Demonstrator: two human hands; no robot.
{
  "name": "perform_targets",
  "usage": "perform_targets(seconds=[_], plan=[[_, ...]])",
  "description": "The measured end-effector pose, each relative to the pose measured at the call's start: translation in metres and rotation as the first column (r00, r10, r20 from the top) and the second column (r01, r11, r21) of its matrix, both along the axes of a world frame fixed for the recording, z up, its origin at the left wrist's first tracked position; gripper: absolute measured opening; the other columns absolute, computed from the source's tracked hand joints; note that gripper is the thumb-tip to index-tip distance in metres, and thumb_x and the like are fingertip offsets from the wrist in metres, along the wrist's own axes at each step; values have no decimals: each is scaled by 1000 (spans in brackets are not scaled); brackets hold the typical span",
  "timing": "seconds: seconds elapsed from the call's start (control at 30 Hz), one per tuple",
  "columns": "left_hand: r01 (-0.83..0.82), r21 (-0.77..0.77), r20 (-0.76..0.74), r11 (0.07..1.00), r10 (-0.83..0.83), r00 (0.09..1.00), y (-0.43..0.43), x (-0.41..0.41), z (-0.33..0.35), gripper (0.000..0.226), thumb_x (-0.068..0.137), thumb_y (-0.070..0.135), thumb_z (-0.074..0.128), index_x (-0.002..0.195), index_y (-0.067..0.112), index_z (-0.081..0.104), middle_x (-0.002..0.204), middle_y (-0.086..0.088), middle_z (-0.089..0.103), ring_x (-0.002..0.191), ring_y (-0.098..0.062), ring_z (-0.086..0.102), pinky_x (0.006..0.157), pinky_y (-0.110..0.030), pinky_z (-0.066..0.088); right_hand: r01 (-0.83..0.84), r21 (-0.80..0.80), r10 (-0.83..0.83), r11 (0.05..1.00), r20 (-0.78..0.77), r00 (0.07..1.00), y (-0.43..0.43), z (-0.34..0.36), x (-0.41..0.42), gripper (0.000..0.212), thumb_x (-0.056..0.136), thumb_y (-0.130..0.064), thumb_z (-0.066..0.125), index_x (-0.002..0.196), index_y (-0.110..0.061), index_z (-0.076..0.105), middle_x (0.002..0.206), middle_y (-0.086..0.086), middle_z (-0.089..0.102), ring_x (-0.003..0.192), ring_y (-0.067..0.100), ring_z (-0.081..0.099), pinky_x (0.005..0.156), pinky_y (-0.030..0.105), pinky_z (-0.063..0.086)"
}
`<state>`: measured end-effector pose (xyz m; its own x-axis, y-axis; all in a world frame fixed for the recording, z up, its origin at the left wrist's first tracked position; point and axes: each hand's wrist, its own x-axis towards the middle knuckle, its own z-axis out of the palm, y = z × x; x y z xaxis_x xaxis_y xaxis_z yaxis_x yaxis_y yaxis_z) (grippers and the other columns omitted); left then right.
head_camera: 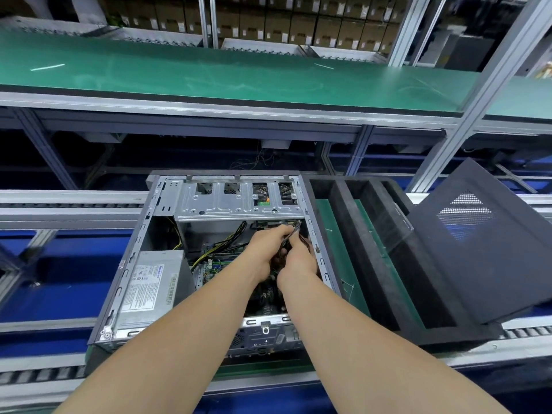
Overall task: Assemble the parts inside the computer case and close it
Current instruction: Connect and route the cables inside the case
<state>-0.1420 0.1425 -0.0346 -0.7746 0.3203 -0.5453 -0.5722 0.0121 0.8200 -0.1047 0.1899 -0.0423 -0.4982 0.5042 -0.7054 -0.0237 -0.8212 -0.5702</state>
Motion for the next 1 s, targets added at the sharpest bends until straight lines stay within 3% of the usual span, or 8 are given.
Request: perform_targets(seconds=[0.1,0.2,0.37,0.53,0.6,0.7,0.77,1.0], plan=[[-4,-19,-31,1000,3,1000,0,0,-3,23,86,36,75,94,15,78,66,3,63,48,-8,51,43,-17,42,-6,-12,6,1000,-8,1000,0,0,1,22,92,-29,82,81,-15,69,80,3,71,70,16,67,59,30,54],[17,-12,-85,1000,-18,996,-1,-1,-4,22,88,37,76,79,18,75,59,7,61,50,-10,49,47,-18,41,-29,-10,29,1000,-1,1000,1,1,3,27,89,-33,84,83,-14,67,82,5,70,72,18,67,58,31,53],[12,-38,-100,999,-15,995,-1,0,-4,25,85,28,77,72,18,59,50,7,53,47,-11,47,54,-23,36,-56,22,55,998,61,997,3,6,0,35,96,-37,75,80,-10,61,75,3,65,60,14,62,37,19,45],[-44,-86,-222,995,24,975,1,2,-6,27,79,26,75,60,16,60,57,0,51,58,-17,44,61,-30,33,-220,103,211,970,94,973,5,0,-7,53,106,-45,57,67,-10,49,69,5,49,64,17,52,70,31,46],[-80,-108,-274,991,47,961,3,3,-9,27,77,28,74,55,16,64,57,0,55,62,-18,47,65,-30,36,-235,118,222,965,115,968,6,-3,-8,50,104,-48,59,74,-7,56,76,7,57,72,19,59,83,36,52],[-115,-89,-274,989,87,958,3,2,-11,25,78,26,75,56,16,70,56,2,59,58,-15,52,66,-28,42,-199,119,185,973,122,975,6,-4,-5,45,98,-50,68,90,-6,65,84,7,66,76,21,66,77,36,56],[-101,-84,-259,991,77,963,2,2,-11,31,81,25,76,52,19,67,56,2,59,57,-14,52,66,-27,42,-198,126,182,972,129,975,8,-4,-6,46,99,-50,68,82,-7,63,77,5,65,69,18,63,68,32,54],[-122,-148,-390,981,56,919,3,5,-12,41,88,31,73,49,20,66,52,6,58,55,-13,49,61,-27,38,-172,168,139,971,191,972,2,-1,-7,43,101,-33,67,67,-8,61,70,8,64,69,26,64,87,46,58]])
